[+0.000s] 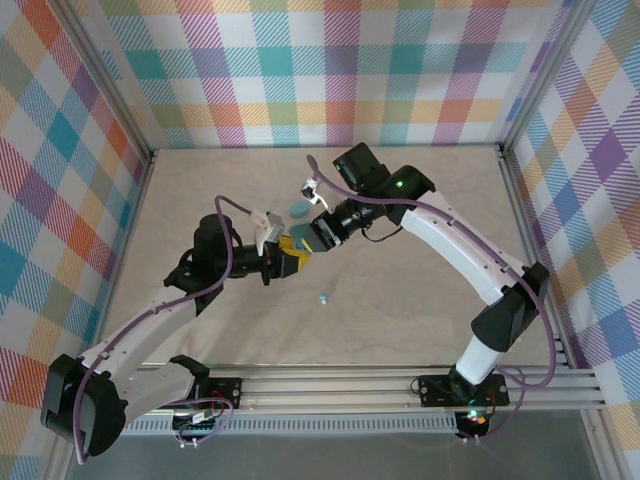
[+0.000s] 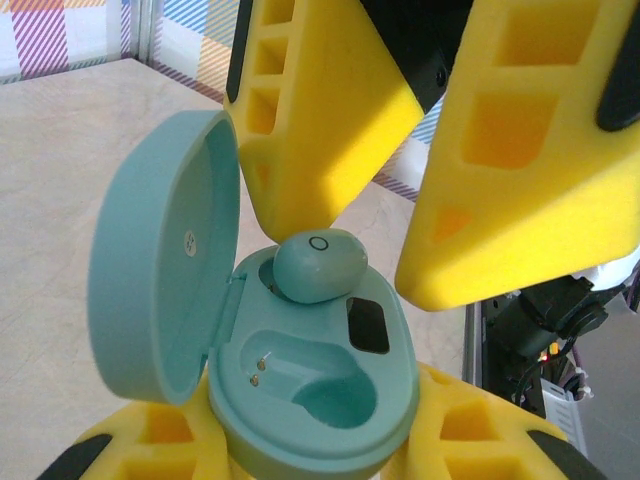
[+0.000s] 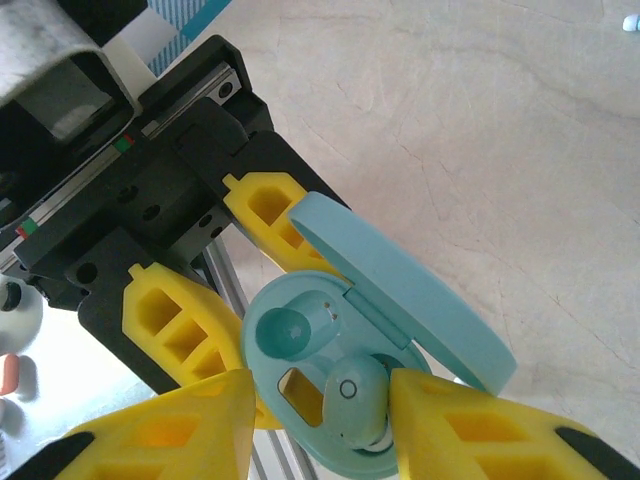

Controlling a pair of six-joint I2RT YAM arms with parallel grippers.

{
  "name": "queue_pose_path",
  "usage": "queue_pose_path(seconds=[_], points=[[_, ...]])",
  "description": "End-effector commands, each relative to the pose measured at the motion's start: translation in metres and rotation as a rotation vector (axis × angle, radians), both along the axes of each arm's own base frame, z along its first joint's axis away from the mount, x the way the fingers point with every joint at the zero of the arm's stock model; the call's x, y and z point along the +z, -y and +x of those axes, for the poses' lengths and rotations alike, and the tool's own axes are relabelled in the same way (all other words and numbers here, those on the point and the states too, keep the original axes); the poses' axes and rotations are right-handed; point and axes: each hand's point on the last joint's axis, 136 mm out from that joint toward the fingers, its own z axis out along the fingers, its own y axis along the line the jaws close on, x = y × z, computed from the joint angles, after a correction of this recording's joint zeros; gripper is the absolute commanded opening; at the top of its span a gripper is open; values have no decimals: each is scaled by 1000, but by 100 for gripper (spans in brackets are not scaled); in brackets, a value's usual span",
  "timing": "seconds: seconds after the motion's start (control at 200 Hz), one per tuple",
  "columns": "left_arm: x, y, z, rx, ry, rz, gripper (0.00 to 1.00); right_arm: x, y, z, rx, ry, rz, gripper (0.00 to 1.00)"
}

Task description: Insert wireless bluetooth earbuds into charging case

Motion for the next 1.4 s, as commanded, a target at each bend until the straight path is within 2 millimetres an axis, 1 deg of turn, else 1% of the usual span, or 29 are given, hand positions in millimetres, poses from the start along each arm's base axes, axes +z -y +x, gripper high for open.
queue_pose_path(seconds=[0.0, 0.125, 0.315, 0.54, 0.775, 0.905, 0.925, 1.0, 1.075, 1.245, 1.32, 1.395], points=[[11, 9, -23, -117, 30, -38, 0, 15, -7, 19, -3, 107, 37, 41], [10, 9, -22, -114, 30, -37, 0, 23, -6, 17, -6, 118, 51, 41], [10, 8, -21, -102, 31, -35, 0, 35, 0, 15, -29, 143, 67, 34], [11, 8, -20, -98, 35, -37, 0, 31, 5, 14, -44, 136, 47, 32], [12, 4, -19, -67, 45, -24, 0, 42, 7, 13, -61, 159, 78, 27], [12, 1, -14, -26, 52, -13, 0, 46, 11, 7, -84, 155, 116, 27], [12, 1, -13, -18, 52, -10, 0, 43, 13, 5, -92, 149, 114, 27], [11, -1, -10, 5, 47, 0, 0, 42, 20, 2, -125, 155, 129, 27], [12, -2, -8, 16, 43, 0, 0, 39, 31, 0, -173, 155, 140, 26], [12, -5, -6, 52, 43, 10, 0, 28, 59, 8, -317, 90, 168, 25], [12, -8, -5, 75, 43, 17, 0, 19, 69, 12, -376, 45, 179, 25], [11, -12, -4, 102, 41, 28, 0, 0, 76, 14, -429, -7, 167, 26]])
